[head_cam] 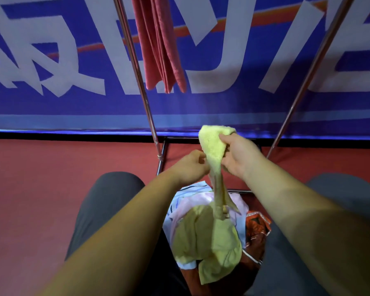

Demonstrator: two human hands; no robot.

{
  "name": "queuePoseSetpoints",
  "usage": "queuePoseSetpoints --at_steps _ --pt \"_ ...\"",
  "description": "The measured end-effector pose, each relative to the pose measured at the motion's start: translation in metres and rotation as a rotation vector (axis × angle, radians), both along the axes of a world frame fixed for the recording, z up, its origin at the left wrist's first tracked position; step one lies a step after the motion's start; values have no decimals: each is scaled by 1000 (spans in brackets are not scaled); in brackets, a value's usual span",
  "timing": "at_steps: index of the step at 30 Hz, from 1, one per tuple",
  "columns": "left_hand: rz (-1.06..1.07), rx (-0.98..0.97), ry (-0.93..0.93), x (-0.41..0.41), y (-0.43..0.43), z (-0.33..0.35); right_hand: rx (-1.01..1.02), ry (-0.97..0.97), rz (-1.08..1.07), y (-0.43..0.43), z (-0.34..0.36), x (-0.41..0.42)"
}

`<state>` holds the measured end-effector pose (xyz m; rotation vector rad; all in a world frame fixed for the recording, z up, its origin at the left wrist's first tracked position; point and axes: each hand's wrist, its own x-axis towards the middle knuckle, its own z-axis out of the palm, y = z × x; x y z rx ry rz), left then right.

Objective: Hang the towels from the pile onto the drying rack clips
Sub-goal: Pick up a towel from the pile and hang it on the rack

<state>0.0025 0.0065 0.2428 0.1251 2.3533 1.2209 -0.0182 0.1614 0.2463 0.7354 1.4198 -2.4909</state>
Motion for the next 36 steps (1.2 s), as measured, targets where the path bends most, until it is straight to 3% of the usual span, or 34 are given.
queuePoseSetpoints --at_steps 6,9,16,20,24,30,36 --pt "-55 -1 174 -10 15 -28 173 99 60 -3 -7 -5" --pt "27 -6 235 -19 19 -34 91 115 53 -7 -10 -8" --pt "236 -262 347 -36 15 -46 -242 69 -92 -9 -8 -15" --pt "316 -331 327 -42 10 -39 -286 64 -119 -8 -5 -13" --pt "396 -321 345 -43 6 -25 -202 46 -177 -7 -16 -17" --pt "351 -232 554 -33 13 -8 -113 -95 -216 -5 -28 -15" --pt "192 -232 643 -23 23 -1 368 -366 190 -18 -35 -3"
